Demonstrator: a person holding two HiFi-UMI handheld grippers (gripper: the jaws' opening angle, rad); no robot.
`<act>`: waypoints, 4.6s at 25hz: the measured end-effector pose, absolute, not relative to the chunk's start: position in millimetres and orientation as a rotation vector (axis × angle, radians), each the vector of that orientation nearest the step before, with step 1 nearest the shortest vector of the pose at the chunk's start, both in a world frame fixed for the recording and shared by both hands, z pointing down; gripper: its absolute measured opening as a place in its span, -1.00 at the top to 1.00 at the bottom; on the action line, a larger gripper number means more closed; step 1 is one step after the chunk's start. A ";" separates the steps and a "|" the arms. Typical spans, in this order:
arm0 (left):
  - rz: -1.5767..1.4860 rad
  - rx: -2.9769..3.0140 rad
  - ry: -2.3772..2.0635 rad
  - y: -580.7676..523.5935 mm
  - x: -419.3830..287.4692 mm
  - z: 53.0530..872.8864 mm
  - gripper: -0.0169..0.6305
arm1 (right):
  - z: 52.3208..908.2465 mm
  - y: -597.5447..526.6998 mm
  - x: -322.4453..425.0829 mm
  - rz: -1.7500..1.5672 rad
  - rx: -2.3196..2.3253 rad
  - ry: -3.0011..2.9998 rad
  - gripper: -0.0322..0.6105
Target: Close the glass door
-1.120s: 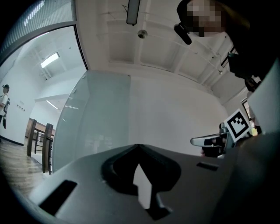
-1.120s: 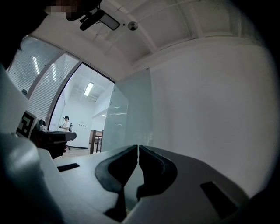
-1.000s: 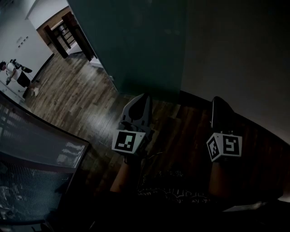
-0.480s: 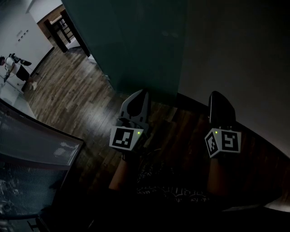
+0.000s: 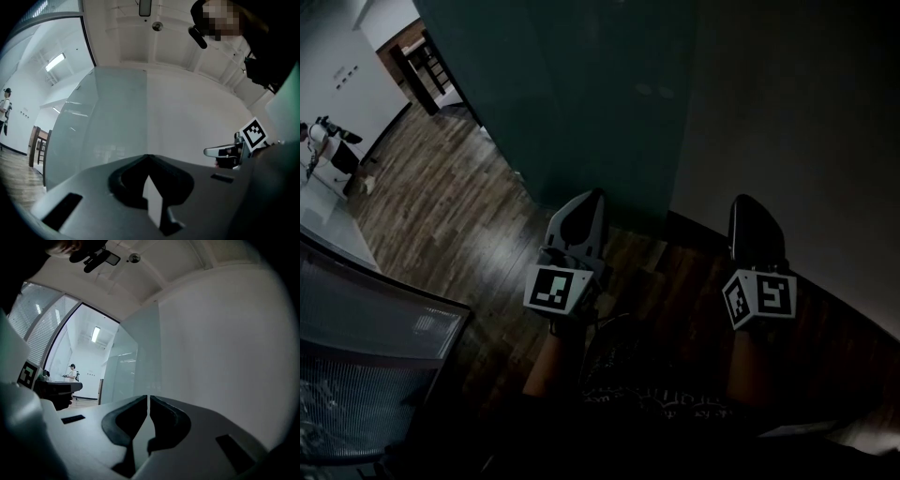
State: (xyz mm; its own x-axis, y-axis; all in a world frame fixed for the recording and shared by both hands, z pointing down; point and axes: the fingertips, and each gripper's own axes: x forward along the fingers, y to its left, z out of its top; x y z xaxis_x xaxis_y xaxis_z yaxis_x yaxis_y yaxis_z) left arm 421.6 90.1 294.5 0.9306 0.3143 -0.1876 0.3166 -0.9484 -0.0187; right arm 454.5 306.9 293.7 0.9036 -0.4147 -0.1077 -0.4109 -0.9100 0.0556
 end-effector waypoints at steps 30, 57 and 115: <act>-0.257 3.116 0.436 72.6 634.4 297.6 0.94 | 316.2 262.2 706.0 -0.046 2.966 -0.979 0.60; -0.150 3.189 0.014 29.0 639.4 321.3 0.94 | 347.7 201.3 821.7 0.064 2.752 -1.424 0.43; -0.170 3.086 -0.798 8.8 362.8 315.3 0.95 | 323.6 155.1 643.2 0.032 2.594 -1.707 0.43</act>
State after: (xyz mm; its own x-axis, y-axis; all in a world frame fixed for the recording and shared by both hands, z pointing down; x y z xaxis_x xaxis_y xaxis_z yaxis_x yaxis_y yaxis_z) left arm 362.8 8.8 315.3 0.8695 -0.4803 -0.1153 -0.4857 -0.8739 -0.0223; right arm 643.2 155.1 323.6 0.3955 -0.9177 0.0368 -0.9185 -0.3951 0.0188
